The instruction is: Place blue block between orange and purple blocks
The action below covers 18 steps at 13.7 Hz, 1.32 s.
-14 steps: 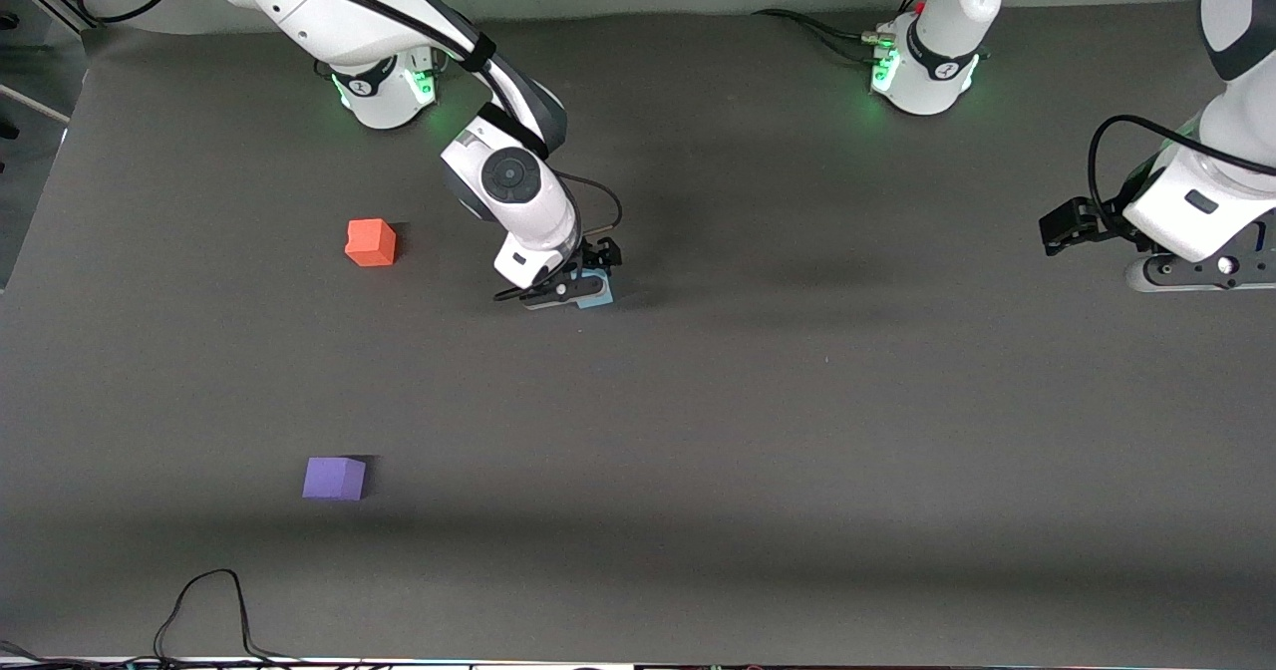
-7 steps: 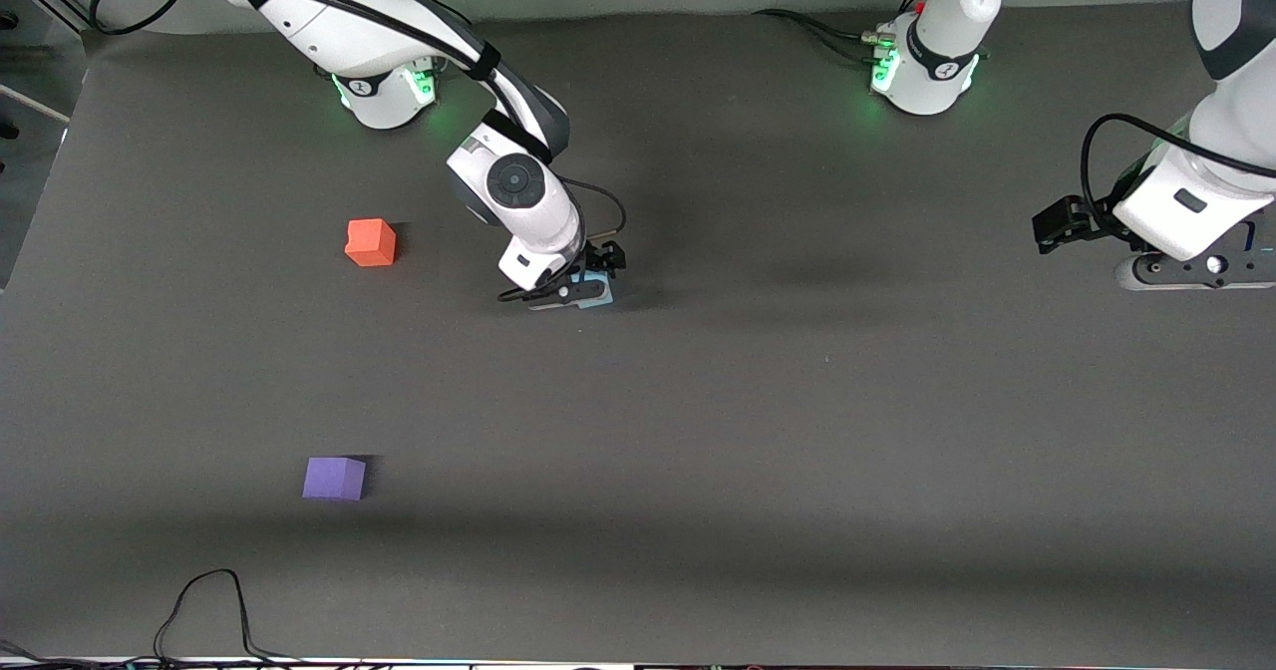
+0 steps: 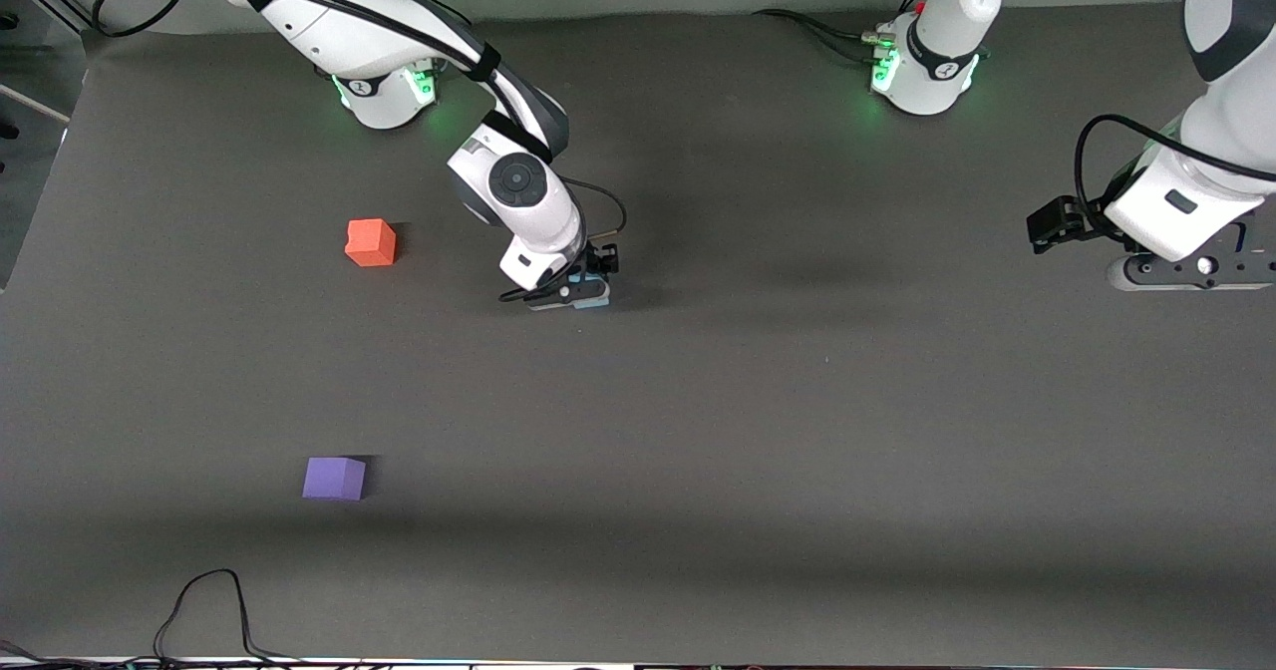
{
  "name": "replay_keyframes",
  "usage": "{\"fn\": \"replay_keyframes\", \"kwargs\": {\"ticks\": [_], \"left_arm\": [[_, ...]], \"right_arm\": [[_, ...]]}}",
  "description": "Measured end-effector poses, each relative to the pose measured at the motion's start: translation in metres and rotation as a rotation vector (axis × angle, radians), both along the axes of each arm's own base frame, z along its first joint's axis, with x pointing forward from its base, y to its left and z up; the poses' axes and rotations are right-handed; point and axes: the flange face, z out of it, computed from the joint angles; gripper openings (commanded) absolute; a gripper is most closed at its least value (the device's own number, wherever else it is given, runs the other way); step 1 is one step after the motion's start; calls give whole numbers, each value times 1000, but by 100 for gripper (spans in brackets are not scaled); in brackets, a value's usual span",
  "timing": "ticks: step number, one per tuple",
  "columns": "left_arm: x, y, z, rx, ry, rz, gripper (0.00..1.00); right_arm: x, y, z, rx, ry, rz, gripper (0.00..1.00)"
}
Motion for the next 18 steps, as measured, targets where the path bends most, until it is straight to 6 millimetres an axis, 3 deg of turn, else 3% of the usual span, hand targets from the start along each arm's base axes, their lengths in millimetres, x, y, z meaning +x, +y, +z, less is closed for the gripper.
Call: {"fn": "replay_keyframes", "kwargs": {"ticks": [4, 6, 8, 10, 13, 15, 17, 18], "left_arm": [[0, 0, -3, 1, 7, 0, 100], [0, 0, -4, 1, 10, 0, 100], [0, 0, -4, 2, 10, 1, 100], [1, 0, -5, 2, 12, 0, 100], [1, 1, -8, 2, 16, 3, 100], [1, 1, -9, 3, 18, 3, 100], [1, 1, -8, 2, 16, 2, 100], [1, 1, -8, 2, 15, 2, 100]], "right_arm": [[4, -4, 5, -19, 3, -3, 44], [19, -19, 31, -54, -11, -22, 44], [44, -54, 68, -103, -33, -28, 44], [78, -116, 107, -66, -17, -42, 44], [117, -247, 148, 12, 18, -90, 44], [125, -318, 145, 3, 33, -137, 44], [126, -364, 122, -13, 58, -146, 44], [126, -378, 107, -23, 68, -145, 44]]}}
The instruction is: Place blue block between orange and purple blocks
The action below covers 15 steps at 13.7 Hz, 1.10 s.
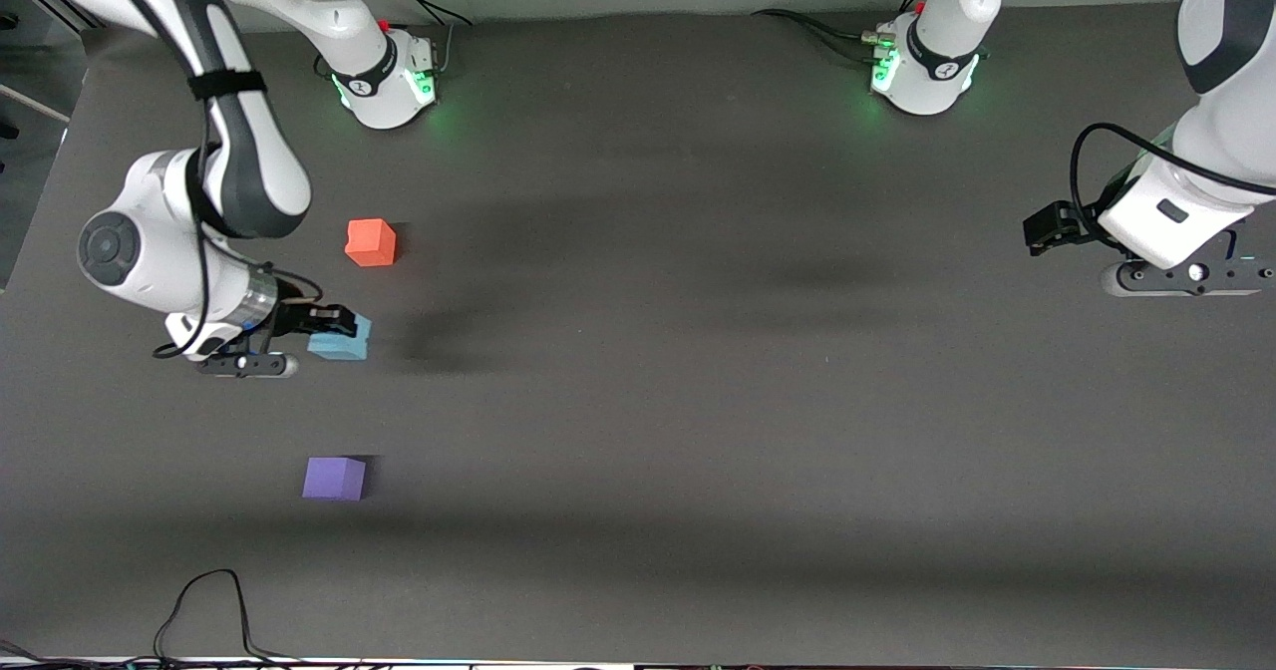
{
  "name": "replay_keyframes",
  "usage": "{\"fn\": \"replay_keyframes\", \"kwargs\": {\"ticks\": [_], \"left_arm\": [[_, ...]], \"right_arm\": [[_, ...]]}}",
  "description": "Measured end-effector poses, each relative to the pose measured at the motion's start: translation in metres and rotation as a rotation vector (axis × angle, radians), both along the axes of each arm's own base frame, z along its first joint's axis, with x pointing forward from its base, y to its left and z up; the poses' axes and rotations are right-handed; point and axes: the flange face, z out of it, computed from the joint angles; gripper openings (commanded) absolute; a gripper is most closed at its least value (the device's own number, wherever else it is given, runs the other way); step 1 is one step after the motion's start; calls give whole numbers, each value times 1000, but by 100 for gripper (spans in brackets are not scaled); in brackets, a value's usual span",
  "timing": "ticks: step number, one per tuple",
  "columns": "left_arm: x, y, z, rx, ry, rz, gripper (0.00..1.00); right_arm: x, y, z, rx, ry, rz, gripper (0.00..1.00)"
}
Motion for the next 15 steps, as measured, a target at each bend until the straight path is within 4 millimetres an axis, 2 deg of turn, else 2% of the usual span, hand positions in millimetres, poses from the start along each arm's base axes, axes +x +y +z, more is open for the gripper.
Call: {"fn": "replay_keyframes", "kwargs": {"ticks": [1, 3, 6, 8, 15], "left_arm": [[0, 0, 0, 0, -1, -1, 100], [0, -1, 1, -1, -3, -2, 100], [-1, -1, 2, -1, -2, -2, 100], [-1, -1, 2, -1, -1, -1, 100], [-7, -4, 9, -2, 1, -8, 100]], "right_arm": [[1, -7, -17, -9, 11, 1, 44], [2, -6, -47, -25, 28, 4, 44], [3, -2, -77, -43, 36, 13, 44], [3, -2, -85, -47, 40, 12, 44], [3, -3, -93, -50, 36, 8, 44]]}}
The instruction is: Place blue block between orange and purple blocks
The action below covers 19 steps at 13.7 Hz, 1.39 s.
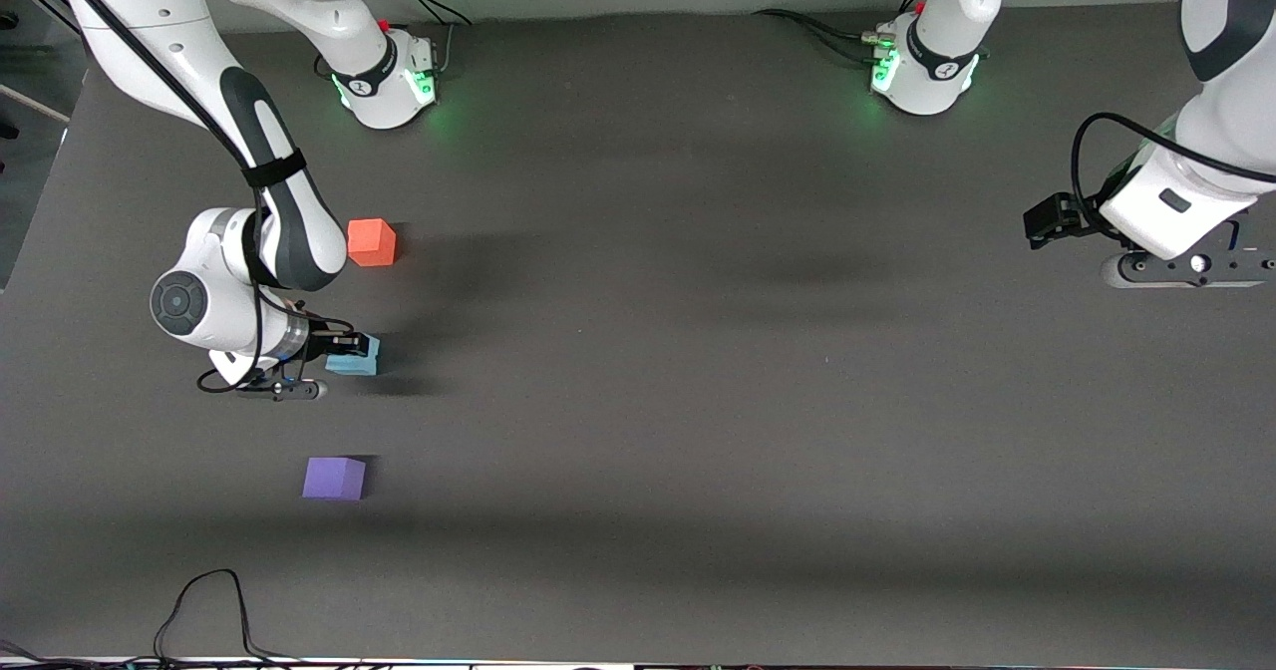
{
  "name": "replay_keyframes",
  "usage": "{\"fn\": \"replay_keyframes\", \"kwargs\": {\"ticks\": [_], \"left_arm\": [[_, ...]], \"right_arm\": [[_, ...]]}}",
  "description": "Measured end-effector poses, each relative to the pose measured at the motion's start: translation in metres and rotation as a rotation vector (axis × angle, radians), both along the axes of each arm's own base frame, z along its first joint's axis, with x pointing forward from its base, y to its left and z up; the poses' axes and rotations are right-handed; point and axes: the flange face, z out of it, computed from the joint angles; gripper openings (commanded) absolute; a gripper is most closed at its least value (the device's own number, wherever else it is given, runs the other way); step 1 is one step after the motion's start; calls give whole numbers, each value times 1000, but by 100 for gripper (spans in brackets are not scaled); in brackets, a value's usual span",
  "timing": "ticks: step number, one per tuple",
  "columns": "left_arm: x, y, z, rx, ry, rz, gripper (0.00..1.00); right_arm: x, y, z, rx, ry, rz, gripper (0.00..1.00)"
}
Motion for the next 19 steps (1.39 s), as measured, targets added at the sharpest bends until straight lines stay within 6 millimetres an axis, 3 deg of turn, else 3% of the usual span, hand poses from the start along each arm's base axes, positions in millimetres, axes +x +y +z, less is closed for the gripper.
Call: {"fn": "replay_keyframes", "kwargs": {"ticks": [2, 4, 5, 8, 11, 13, 16, 19], "left_arm": [[-4, -2, 6, -1, -6, -4, 100], [-9, -4, 15, -4, -15, -8, 100], [-12, -9, 20, -5, -24, -13, 100], [-21, -29, 30, -8, -44, -30, 100], [-23, -30, 33, -9, -50, -26, 100], [-22, -28, 32, -9, -48, -21, 100], [-23, -28, 32, -9, -45, -21, 100], [-23, -28, 31, -10, -44, -22, 100]], "right_arm": [[0, 0, -5, -3, 1, -1, 47], [0, 0, -6, -3, -1, -1, 92], [0, 0, -6, -3, -2, -2, 100], [0, 0, -7, 6, -2, -14, 100], [6, 1, 4, 12, -19, -15, 100], [12, 4, 32, 27, -43, -11, 100], [16, 12, 104, 61, -134, 2, 100], [6, 17, 181, 78, -157, 47, 100]]}}
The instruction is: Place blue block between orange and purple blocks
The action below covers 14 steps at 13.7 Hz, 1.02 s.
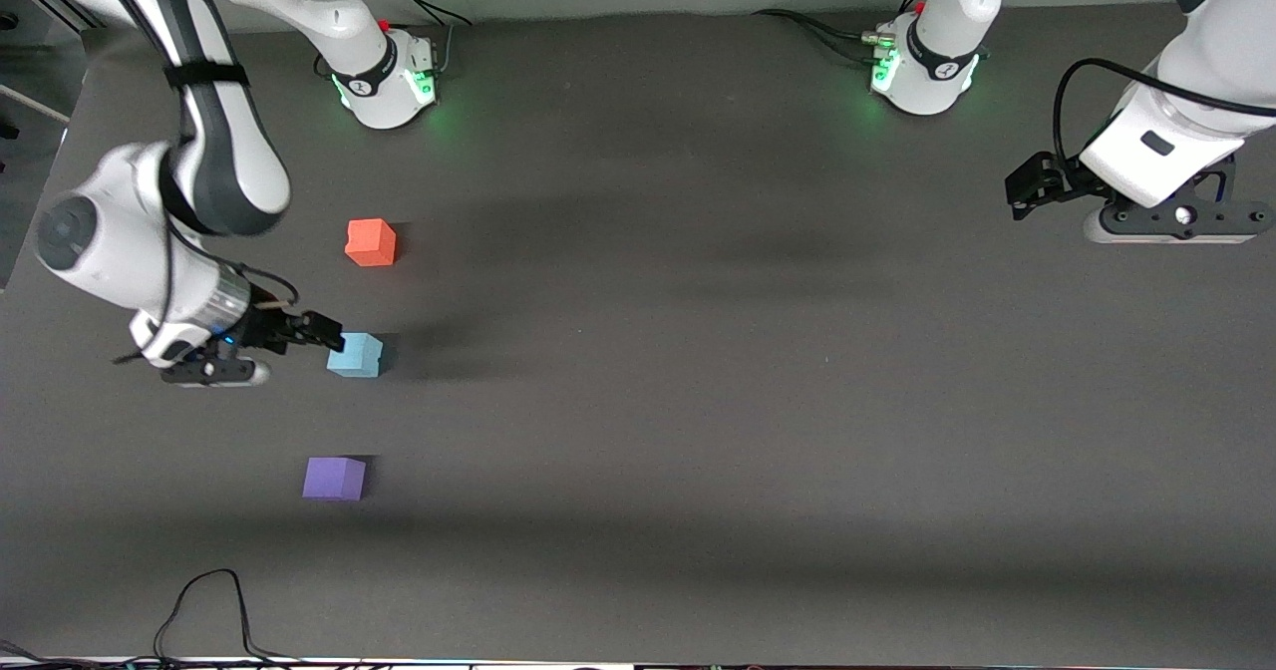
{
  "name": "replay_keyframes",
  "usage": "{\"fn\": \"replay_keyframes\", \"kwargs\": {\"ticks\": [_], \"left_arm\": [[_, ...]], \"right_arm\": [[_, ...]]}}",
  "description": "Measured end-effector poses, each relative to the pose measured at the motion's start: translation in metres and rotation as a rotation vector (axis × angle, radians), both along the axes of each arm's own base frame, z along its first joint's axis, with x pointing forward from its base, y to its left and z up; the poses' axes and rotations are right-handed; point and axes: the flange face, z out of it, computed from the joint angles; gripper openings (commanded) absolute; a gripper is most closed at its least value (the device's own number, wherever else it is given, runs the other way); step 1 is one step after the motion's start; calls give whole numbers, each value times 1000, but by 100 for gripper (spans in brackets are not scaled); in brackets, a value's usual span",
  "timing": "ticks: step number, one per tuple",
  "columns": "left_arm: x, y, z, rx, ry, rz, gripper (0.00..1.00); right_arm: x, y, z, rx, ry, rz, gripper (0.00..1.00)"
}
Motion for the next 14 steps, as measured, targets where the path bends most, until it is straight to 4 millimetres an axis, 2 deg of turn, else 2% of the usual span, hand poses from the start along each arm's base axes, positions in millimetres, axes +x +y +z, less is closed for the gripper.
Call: {"fn": "replay_keyframes", "kwargs": {"ticks": [4, 6, 7, 8, 10, 14], "left_arm": [[0, 0, 0, 0, 3, 0, 100], [0, 0, 0, 0, 3, 0, 100], [0, 0, 0, -1, 3, 0, 100], [0, -1, 0, -1, 3, -1, 100], [0, -1, 0, -1, 3, -2, 100], [-1, -1, 2, -6, -1, -1, 100]], "right_arm": [[-25, 0, 110, -27, 42, 66, 100], [-43, 1, 153, -25, 46, 66, 100], [-54, 7, 167, -25, 49, 58, 100], [-63, 16, 178, -33, 48, 53, 100], [-71, 32, 188, -57, 38, 59, 100], [-70, 28, 188, -63, 32, 49, 100]]}}
